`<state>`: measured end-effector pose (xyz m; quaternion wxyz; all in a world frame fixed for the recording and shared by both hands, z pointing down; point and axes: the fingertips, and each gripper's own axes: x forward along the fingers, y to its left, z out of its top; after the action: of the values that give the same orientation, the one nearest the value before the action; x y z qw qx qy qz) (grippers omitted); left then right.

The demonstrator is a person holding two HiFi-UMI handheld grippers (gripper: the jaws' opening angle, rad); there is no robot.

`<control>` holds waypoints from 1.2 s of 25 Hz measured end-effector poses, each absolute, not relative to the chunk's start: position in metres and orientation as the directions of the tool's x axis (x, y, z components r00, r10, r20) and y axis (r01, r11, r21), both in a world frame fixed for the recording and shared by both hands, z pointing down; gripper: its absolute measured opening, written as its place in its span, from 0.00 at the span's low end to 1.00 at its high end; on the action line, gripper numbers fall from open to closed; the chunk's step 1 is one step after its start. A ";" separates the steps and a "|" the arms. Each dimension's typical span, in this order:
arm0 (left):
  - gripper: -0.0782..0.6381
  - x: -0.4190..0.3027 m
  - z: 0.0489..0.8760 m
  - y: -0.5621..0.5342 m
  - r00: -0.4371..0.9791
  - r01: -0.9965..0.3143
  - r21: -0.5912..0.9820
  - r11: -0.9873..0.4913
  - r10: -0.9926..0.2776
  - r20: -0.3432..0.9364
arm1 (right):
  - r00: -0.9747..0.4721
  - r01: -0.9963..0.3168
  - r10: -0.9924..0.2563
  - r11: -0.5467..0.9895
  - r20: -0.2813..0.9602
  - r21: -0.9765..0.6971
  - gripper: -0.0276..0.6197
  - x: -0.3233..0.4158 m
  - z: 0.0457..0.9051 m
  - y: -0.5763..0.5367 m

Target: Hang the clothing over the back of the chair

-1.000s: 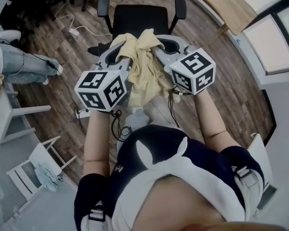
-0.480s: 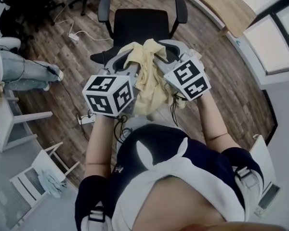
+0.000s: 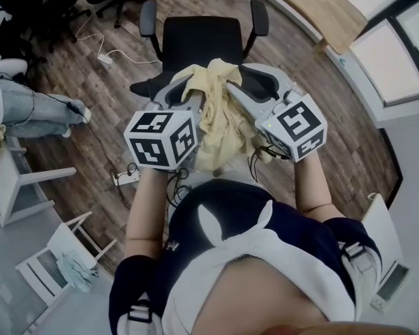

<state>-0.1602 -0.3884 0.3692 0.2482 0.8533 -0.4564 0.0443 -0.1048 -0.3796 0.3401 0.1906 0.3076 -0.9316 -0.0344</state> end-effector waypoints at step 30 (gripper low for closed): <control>0.24 -0.152 0.365 -0.358 0.621 -0.779 0.338 -0.528 -0.723 0.303 | -0.818 -0.488 -0.502 0.864 0.282 0.123 0.08 -0.140 0.335 -0.360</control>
<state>-0.1519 -0.3584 0.3646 0.2248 0.8718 -0.4307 0.0629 -0.1403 -0.3596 0.3346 0.1540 0.2595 -0.9531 -0.0225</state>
